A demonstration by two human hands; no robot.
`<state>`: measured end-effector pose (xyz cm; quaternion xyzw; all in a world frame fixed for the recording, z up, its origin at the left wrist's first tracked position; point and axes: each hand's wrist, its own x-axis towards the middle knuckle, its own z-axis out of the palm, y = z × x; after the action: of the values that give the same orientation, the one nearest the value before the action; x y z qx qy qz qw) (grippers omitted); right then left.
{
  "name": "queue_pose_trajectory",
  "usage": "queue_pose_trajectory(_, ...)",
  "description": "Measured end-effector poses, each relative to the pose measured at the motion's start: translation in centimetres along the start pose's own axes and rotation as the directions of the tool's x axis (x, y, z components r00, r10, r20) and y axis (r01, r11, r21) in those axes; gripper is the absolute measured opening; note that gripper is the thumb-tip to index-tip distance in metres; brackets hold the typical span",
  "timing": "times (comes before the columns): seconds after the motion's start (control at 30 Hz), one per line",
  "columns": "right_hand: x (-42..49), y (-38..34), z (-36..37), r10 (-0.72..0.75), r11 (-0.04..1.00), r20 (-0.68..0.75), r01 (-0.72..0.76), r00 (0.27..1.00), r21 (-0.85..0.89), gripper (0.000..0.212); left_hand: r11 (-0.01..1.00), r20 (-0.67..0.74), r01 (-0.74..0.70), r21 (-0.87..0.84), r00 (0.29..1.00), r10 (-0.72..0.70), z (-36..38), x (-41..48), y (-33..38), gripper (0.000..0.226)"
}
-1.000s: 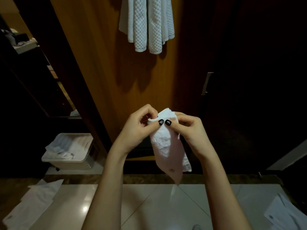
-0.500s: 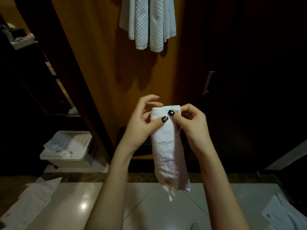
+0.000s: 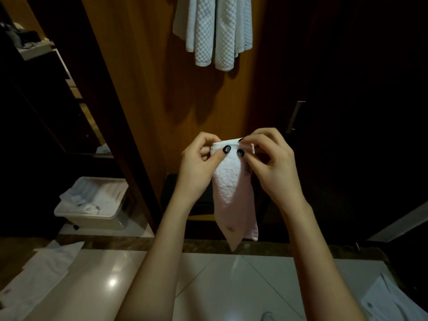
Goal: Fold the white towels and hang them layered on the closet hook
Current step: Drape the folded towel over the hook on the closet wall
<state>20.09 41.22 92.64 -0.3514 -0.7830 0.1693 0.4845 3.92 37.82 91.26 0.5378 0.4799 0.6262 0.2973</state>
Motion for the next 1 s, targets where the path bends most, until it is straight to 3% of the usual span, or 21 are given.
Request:
queue_pose_trajectory(0.23, 0.8, -0.9, -0.2, -0.068, 0.990, 0.039, 0.072, 0.997, -0.122, 0.008, 0.993, -0.018, -0.044, 0.109, 0.999, 0.046, -0.4, 0.9, 0.7, 0.020)
queue_pose_trajectory(0.43, 1.3, -1.2, 0.1, 0.047, 0.991, 0.090, -0.034, 0.995, -0.133, 0.008, 0.970, -0.030, -0.053, 0.239, 0.998, 0.062, -0.3, 1.2, 0.8, 0.014)
queue_pose_trajectory(0.73, 2.3, -0.7, -1.4, 0.119, 0.987, 0.197, -0.094, 0.973, -0.132, 0.008, 0.782, 0.051, -0.158, 0.603, 0.986, 0.159, -1.0, 2.3, 0.1, 0.023)
queue_pose_trajectory(0.87, 2.8, -0.6, -1.9, 0.095, 0.986, 0.198, -0.065, 0.976, -0.154, 0.008, 0.754, 0.091, -0.207, 0.624, 0.977, 0.193, -0.6, 2.3, 0.2, 0.014)
queue_pose_trajectory(0.93, 2.9, -0.6, -2.2, 0.094, 0.990, 0.199, -0.070, 0.975, -0.127, 0.008, 0.796, 0.137, -0.210, 0.568, 0.977, 0.161, -0.5, 2.3, 0.3, 0.006)
queue_pose_trajectory(1.0, 3.1, -0.6, -2.5, 0.089, 0.993, 0.219, -0.068, 0.972, -0.100, 0.019, 0.875, 0.164, -0.145, 0.461, 0.983, 0.076, -0.3, 2.3, 0.3, 0.021)
